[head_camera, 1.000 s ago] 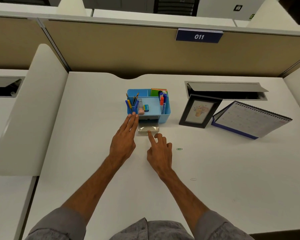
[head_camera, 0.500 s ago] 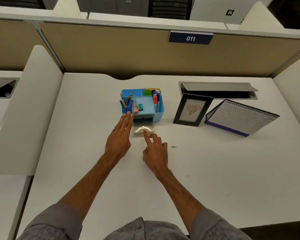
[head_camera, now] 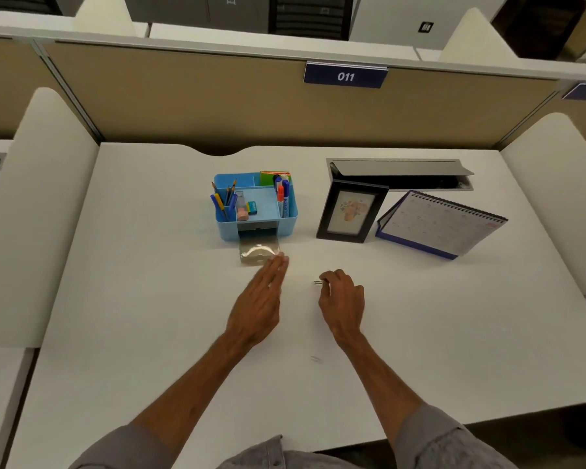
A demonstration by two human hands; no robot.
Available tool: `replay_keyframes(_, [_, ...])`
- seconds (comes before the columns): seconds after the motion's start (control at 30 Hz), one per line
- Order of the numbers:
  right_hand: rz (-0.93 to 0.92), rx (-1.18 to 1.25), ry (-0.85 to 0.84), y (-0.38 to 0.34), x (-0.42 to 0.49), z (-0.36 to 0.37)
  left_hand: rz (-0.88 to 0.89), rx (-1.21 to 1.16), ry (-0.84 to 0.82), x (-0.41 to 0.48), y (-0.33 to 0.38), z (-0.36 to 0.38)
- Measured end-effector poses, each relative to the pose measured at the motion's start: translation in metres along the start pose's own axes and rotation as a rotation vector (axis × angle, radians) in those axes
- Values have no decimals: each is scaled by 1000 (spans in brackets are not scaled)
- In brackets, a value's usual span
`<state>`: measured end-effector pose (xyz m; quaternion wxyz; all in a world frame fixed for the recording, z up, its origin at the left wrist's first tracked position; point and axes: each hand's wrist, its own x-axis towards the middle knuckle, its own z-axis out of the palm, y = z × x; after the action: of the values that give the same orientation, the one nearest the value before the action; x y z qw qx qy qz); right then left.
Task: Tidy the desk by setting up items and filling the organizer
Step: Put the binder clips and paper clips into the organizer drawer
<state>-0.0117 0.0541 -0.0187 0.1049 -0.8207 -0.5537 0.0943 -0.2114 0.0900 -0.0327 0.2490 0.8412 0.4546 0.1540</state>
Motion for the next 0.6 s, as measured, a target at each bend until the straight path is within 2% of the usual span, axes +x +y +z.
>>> replay_keyframes(0.13, [-62, -72, -122, 11, 19, -5, -15, 41, -136, 1, 34, 37])
replay_keyframes(0.23, [-124, -99, -222, 15, 26, -3, -136, 24, -194, 5, 50, 54])
replay_keyframes(0.33, [-183, -106, -253, 19, 29, 1, -294, -77, -238, 12, 59, 59])
replay_keyframes(0.4, [-209, -117, -258, 22, 31, 3, -343, -105, -224, 18, 62, 60])
replay_keyframes(0.6, [-195, -67, -345, 28, 42, 1, -343, -18, -118, 35, 67, 60])
